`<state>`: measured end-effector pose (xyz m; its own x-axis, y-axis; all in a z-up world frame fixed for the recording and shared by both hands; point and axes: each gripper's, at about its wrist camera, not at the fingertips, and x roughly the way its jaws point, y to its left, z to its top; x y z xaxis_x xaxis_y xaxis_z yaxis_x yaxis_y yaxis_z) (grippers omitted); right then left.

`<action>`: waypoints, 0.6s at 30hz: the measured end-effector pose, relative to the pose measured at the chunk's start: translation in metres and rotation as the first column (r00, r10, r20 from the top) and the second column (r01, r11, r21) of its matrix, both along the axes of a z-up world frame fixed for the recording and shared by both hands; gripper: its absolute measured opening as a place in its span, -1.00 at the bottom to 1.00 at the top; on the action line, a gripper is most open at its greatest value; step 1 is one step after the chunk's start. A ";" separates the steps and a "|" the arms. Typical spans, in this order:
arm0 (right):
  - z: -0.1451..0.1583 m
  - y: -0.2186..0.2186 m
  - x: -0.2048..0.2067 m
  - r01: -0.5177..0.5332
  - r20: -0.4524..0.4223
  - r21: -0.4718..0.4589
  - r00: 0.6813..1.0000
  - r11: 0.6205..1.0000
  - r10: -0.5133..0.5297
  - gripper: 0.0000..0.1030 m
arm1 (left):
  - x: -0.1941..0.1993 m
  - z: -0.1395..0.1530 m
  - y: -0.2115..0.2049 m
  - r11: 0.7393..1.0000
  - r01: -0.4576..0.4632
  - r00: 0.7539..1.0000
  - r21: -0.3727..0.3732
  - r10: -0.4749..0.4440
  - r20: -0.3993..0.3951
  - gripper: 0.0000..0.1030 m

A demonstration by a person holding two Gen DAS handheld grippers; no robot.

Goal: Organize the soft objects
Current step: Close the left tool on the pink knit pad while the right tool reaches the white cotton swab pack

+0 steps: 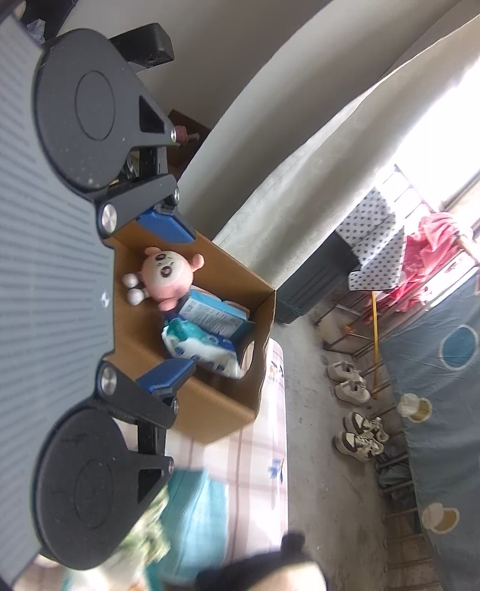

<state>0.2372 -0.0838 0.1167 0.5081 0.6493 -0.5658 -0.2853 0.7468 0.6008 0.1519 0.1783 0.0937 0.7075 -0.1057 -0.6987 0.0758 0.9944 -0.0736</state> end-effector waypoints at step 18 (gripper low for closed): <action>-0.061 -0.225 -0.201 0.273 0.032 0.035 0.961 0.961 -0.274 0.48 | -0.042 -0.029 -0.164 0.959 0.281 0.959 -0.023 -0.280 0.043 0.96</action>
